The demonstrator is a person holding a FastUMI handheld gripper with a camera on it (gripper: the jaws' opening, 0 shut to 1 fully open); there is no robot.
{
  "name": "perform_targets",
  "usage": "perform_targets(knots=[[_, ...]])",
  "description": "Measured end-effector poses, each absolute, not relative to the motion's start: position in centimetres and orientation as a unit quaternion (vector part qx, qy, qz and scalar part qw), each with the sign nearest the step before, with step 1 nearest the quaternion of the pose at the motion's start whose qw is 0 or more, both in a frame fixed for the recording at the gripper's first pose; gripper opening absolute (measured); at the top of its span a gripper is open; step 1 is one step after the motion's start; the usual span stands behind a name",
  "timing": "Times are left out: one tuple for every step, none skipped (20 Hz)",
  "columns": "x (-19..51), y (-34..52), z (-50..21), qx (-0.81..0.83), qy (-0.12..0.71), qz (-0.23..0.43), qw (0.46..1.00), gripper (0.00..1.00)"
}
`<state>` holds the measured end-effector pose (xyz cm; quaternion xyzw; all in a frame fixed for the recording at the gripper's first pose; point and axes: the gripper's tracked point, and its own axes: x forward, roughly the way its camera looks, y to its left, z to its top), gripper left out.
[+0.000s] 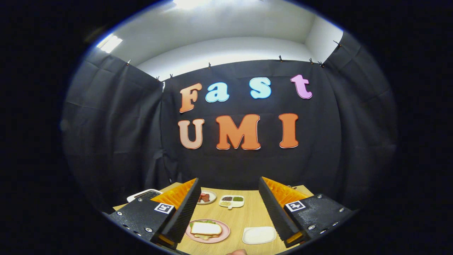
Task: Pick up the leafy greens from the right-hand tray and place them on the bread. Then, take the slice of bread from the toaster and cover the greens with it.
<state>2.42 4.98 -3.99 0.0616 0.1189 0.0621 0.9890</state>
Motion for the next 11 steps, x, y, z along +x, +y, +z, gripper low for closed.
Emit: perform_targets(knots=[[1.7, 5.1, -3.5, 0.057, 0.113, 0.070, 0.990, 0.98], [1.3, 5.0, -3.1, 0.044, 0.105, 0.071, 0.991, 0.98], [1.1, 4.6, -2.5, 0.031, 0.097, 0.064, 0.993, 0.98], [0.9, 4.2, -2.0, 0.019, 0.089, 0.054, 0.994, 0.98], [0.7, 4.0, -1.5, 0.011, 0.082, 0.046, 0.996, 0.98], [0.4, 3.9, -1.0, 0.008, 0.076, 0.040, 0.996, 0.98], [0.2, 3.9, -0.6, 0.008, 0.073, 0.038, 0.997, 0.98], [-0.1, 3.9, -0.5, 0.008, 0.070, 0.037, 0.997, 0.98], [-0.1, 3.7, -0.4, 0.007, 0.067, 0.036, 0.997, 0.98], [-0.3, 3.5, -0.2, 0.005, 0.064, 0.033, 0.997, 0.98], [-0.4, 3.4, 0.0, 0.002, 0.061, 0.033, 0.998, 0.98]])
